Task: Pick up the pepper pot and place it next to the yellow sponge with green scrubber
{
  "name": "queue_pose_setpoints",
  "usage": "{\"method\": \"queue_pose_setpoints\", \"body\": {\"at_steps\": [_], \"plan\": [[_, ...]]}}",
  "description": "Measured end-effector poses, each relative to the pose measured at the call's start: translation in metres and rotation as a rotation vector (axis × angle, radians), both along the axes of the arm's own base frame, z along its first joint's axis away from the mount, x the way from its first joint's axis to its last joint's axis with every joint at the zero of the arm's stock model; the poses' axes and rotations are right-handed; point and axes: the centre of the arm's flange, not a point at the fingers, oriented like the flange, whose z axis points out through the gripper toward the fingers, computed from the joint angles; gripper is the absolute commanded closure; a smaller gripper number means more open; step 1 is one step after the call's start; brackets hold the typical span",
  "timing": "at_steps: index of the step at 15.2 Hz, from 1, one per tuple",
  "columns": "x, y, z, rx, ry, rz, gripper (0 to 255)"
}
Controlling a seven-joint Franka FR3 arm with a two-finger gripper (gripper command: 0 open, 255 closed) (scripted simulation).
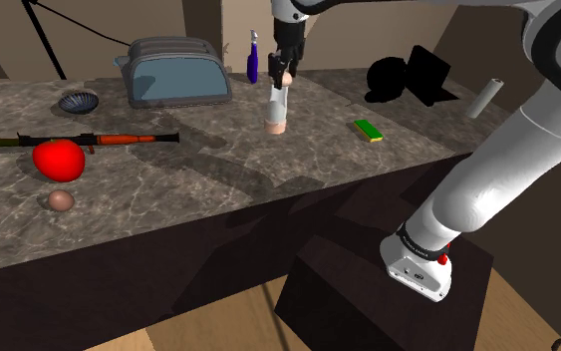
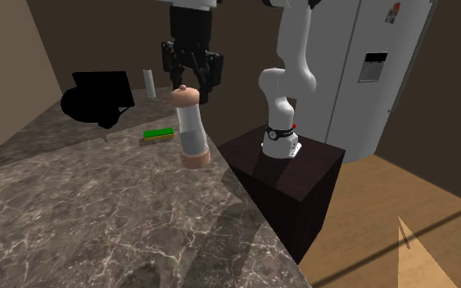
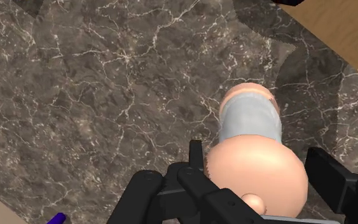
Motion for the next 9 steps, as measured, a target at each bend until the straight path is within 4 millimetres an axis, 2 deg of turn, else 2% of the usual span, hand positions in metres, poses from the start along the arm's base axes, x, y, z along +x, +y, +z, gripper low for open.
{"method": "queue_pose_setpoints", "body": {"at_steps": [6,9], "plan": [[-0.021,-0.074,0.019,0.0,0.0,0.0,255],[-0.026,-0.111,0.03,0.0,0.0,0.0,255]]}}
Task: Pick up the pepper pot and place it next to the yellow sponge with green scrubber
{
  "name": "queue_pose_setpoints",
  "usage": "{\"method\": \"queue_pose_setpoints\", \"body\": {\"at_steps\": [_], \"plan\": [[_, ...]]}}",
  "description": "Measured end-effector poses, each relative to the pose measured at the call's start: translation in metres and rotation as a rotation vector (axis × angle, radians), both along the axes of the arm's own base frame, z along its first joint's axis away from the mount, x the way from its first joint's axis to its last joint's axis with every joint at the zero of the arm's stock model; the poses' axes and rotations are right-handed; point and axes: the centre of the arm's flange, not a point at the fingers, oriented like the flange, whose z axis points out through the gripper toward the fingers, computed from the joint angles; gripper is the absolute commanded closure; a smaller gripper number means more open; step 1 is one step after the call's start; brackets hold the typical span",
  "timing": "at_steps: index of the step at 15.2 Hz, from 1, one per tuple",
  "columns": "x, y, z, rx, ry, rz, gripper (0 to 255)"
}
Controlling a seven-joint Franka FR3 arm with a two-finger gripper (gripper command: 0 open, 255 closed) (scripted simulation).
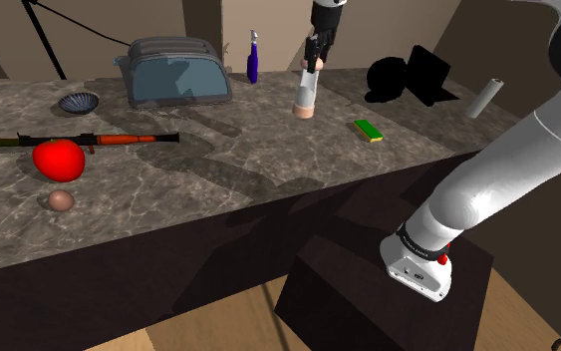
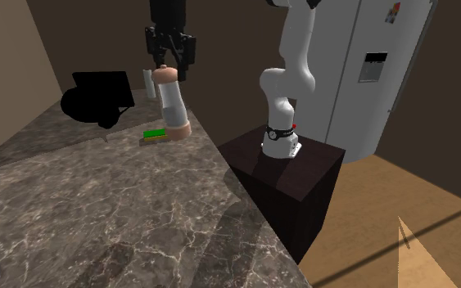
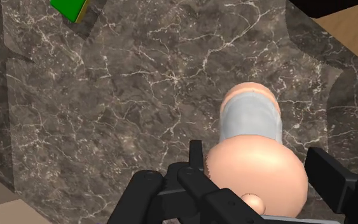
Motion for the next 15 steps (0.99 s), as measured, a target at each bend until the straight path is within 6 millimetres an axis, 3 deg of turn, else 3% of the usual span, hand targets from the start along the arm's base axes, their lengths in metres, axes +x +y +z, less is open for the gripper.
{"method": "queue_pose_setpoints", "body": {"at_steps": [9,15], "plan": [[-0.017,-0.113,0.029,0.0,-0.001,0.0,255],[-0.041,-0.187,0.051,0.0,0.0,0.0,255]]}}
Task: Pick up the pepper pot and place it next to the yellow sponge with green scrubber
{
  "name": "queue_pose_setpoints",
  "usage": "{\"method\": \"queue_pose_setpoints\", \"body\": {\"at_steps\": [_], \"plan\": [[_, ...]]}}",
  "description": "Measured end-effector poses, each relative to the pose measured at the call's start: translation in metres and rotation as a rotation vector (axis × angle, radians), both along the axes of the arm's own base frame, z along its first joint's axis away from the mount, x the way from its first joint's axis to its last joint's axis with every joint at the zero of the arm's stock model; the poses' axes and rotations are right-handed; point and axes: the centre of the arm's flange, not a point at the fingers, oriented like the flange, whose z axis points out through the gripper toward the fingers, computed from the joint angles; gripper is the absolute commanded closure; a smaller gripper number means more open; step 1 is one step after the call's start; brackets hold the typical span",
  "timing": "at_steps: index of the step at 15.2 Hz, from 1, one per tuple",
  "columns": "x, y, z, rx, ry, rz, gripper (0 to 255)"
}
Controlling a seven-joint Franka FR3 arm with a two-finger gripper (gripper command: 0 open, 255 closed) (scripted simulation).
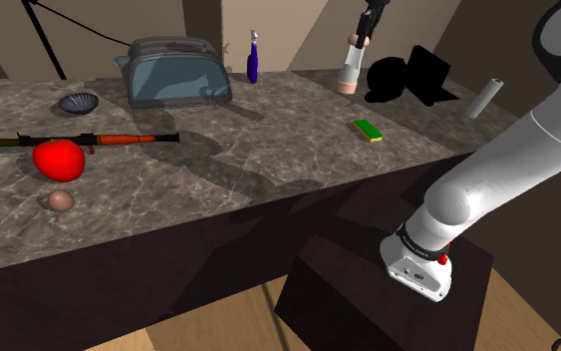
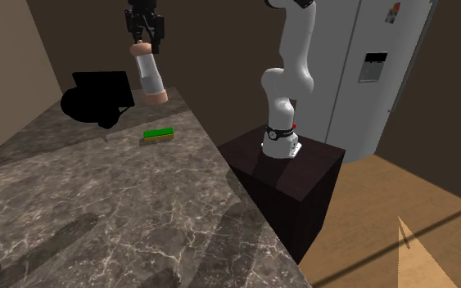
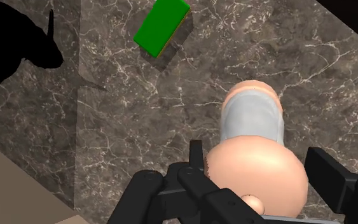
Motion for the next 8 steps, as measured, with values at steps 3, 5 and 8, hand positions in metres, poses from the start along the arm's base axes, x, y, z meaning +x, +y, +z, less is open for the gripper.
{"method": "queue_pose_setpoints", "body": {"at_steps": [3,5,8], "plan": [[-0.004,-0.035,0.007,0.0,0.0,0.001,255],[-0.011,-0.058,0.014,0.0,0.0,0.0,255],[-0.023,-0.101,0.025,0.0,0.0,-0.001,255]]}}
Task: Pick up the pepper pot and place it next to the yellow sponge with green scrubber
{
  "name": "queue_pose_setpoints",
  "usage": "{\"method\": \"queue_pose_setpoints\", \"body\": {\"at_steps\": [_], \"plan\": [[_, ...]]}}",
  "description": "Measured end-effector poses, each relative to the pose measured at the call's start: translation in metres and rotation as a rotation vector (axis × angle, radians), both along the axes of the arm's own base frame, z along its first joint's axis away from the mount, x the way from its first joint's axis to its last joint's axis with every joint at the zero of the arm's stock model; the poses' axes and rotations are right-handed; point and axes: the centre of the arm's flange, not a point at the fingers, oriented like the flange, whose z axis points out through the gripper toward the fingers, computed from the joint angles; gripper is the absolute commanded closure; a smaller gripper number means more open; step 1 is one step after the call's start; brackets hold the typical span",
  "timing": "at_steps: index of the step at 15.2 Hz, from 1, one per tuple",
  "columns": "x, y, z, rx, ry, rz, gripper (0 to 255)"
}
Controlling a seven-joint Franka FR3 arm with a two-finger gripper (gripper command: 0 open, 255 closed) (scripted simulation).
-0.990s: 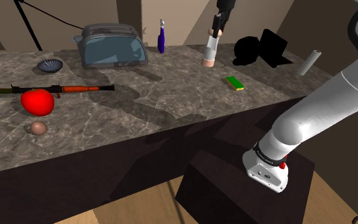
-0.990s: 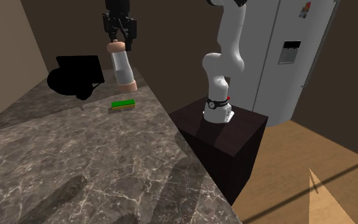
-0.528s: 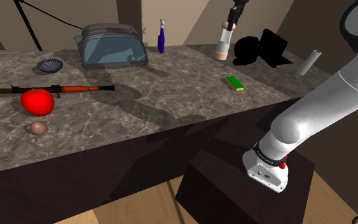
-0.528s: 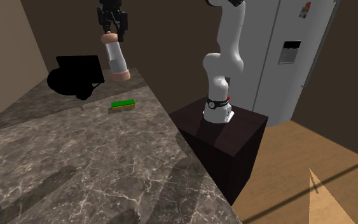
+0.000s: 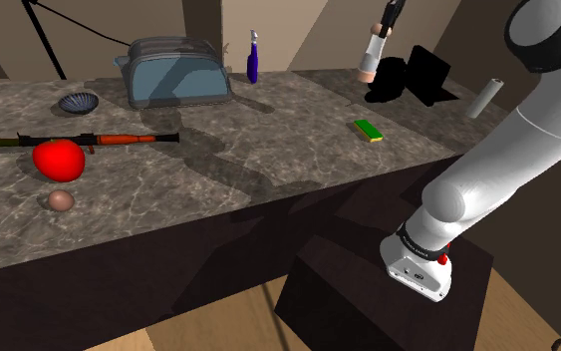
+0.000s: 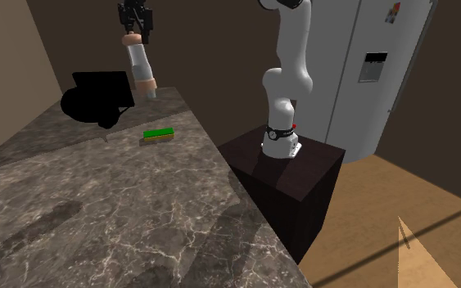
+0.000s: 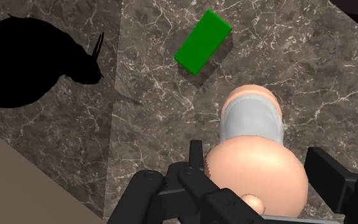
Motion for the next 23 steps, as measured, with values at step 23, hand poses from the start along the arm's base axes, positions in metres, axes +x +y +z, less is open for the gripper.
{"method": "queue_pose_setpoints", "body": {"at_steps": [23], "plan": [[-0.001,-0.016,-0.108,0.0,0.001,0.002,255]]}}
